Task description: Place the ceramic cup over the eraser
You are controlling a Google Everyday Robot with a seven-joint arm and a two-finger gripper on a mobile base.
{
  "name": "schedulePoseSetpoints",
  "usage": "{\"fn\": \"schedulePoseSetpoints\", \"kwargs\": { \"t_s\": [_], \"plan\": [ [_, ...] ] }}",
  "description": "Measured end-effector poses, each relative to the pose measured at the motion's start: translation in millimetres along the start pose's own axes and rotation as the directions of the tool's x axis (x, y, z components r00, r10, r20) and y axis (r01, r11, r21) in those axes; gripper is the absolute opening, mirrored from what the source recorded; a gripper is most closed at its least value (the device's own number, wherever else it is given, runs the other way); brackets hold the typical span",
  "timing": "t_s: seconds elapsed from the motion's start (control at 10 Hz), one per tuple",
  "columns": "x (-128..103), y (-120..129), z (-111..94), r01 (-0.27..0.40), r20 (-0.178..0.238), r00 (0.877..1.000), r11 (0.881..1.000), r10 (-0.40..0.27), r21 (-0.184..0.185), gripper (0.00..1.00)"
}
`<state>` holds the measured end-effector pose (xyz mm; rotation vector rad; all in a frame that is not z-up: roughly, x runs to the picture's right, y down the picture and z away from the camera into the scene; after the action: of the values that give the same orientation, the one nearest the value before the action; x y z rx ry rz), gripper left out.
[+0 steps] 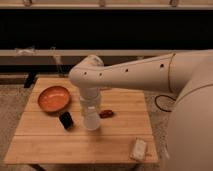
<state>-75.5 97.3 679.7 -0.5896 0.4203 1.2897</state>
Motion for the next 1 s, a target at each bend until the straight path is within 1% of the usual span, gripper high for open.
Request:
{"fn": "schedulePoseSetpoints", "kwargs": {
  "t_s": [0.1,0.2,0.3,0.5,0.6,0.7,1.0],
  "plan": [
    [-8.6,9.9,-11.2,0.025,0.014,1.000,1.000,-0.025,-0.002,0.08],
    [-22.1,25.1,-26.4,0.065,0.032,0.997,0.998,-0.065,0.002,0.08],
    [-33.6,37.6,-35.6,0.102,0.051,0.993,0.995,-0.103,0.012,0.08],
    [-49.3,54.0,-50.2,0.160,0.082,0.983,0.987,-0.162,0.026,0.08],
    [-59.7,65.6,-54.6,0.197,0.095,0.975,0.980,-0.200,0.033,0.08],
    [-63.5,76.4,-54.7,0.227,0.095,0.969,0.973,-0.229,0.032,0.08],
    [-76.6,104.4,-48.2,0.319,0.079,0.944,0.947,-0.320,0.034,0.08]
  ]
}}
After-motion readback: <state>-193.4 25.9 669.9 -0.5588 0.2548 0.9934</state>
